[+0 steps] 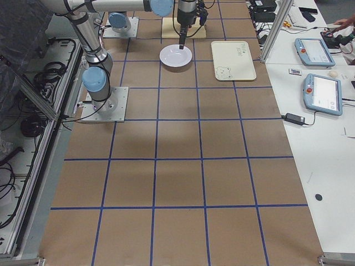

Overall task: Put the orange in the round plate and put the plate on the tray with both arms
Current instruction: 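Lower the left gripper onto the orange on the wooden board, then close the left gripper on the orange and lift it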

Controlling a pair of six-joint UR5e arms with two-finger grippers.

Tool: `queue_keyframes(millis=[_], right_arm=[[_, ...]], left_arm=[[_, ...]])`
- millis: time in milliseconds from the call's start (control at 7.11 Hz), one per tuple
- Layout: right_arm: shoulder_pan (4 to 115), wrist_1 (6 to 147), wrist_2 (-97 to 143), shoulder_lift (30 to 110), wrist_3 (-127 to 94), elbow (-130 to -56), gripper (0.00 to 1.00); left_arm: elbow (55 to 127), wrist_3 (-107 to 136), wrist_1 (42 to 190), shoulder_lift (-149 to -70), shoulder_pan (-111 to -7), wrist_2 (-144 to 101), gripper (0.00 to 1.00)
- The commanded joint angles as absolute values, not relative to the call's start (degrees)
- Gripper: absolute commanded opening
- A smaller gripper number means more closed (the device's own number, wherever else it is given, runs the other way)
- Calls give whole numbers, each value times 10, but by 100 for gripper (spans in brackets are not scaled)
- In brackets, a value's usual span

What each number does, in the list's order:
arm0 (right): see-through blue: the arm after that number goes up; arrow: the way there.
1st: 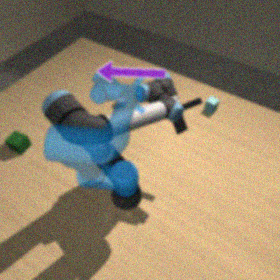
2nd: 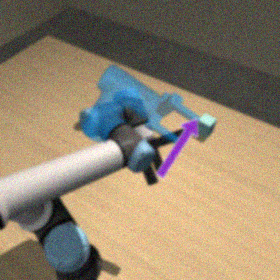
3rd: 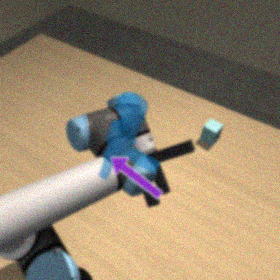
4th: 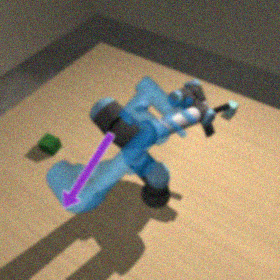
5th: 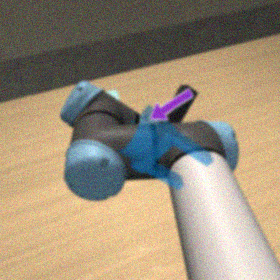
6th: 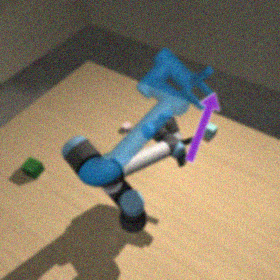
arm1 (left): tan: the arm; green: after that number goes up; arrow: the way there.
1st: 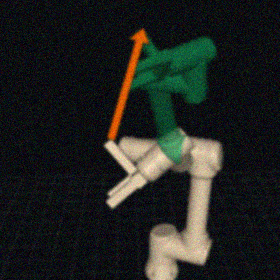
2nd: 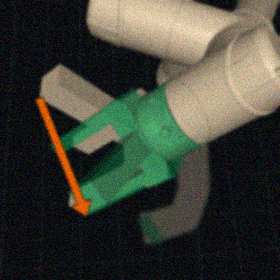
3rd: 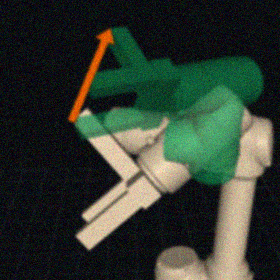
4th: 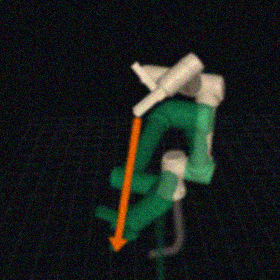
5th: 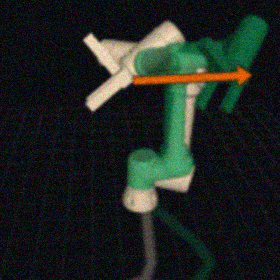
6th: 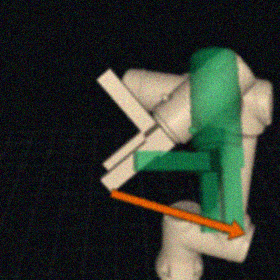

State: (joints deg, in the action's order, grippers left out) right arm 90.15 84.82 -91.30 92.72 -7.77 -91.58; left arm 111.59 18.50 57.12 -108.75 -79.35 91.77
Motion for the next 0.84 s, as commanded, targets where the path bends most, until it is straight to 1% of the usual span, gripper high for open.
queue_keyframes(millis=[0, 141, 281, 562, 703], right_arm=[[901, 849, -914, 927, -78, -916, 100], [901, 848, -914, 927, -78, -916, 100], [901, 849, -914, 927, -78, -916, 100], [902, 848, -915, 927, -83, -916, 100], [903, 858, -916, 927, -85, -915, 100]], left_arm=[[1104, 180, 571, -1077, -795, 892, 0], [1070, 185, 594, -1067, -814, 875, 0], [1047, 246, 632, -1060, -860, 853, 0], [1013, 438, 632, -1075, -994, 856, 0], [1015, 503, 629, -1078, -1058, 853, 0]])
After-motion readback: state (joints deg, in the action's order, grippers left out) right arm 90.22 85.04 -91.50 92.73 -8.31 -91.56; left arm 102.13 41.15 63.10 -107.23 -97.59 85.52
